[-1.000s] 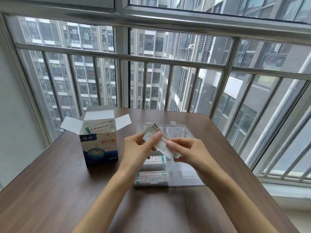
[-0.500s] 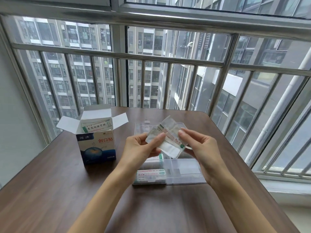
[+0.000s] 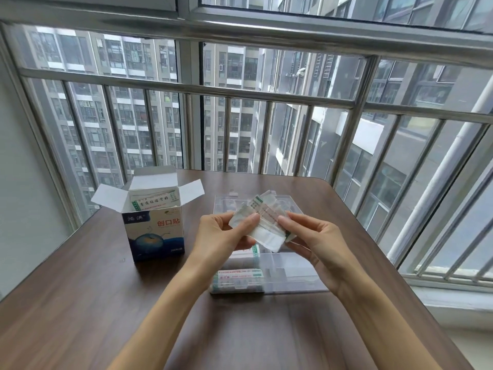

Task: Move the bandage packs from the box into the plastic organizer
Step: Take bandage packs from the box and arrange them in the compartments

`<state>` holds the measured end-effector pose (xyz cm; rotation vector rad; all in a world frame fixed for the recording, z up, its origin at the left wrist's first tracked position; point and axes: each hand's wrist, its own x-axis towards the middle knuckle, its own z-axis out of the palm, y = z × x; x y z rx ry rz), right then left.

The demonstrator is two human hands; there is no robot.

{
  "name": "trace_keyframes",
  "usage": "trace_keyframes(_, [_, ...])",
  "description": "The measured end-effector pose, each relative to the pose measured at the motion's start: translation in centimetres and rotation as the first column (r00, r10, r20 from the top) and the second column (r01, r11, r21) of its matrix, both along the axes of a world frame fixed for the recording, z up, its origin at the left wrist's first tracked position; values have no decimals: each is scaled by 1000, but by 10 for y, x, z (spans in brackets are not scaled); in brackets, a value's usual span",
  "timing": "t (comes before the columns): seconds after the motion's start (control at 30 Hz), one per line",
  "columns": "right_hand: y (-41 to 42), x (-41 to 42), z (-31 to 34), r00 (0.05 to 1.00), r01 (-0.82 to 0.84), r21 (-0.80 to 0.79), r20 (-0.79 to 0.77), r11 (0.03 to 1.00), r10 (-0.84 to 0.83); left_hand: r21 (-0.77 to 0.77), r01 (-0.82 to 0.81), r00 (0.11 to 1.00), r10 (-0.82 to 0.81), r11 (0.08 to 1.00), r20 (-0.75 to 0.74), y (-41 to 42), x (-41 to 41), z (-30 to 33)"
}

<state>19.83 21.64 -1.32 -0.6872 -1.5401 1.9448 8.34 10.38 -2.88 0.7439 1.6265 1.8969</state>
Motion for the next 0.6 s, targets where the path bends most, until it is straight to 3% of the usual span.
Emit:
trace_keyframes(0.23, [1, 2, -2, 991, 135, 303, -39, 943, -130, -39, 21, 999, -19, 999, 47, 0, 3, 2])
trace_keyframes(0.3, [4, 2, -5, 969, 245, 543, -114, 803, -218, -33, 6, 997, -3, 999, 83, 1, 3, 2])
trace_keyframes(0.37, [6, 2, -8, 970, 228, 756, -125, 614, -207, -23, -15, 992, 17, 1000, 128, 2, 4, 3])
trace_keyframes(0.4, [5, 1, -10, 977, 188, 805, -92, 563, -194, -18, -23, 988, 26, 1000, 150, 2, 5, 3])
trace_keyframes(0.47, [4, 0, -13, 989, 88, 800, -1, 593, -145, -17, -31, 984, 34, 999, 175, 2, 5, 4])
trace_keyframes(0.6, [1, -2, -7, 996, -86, 492, 61, 867, 64, -18, -31, 984, 34, 999, 173, 2, 5, 4])
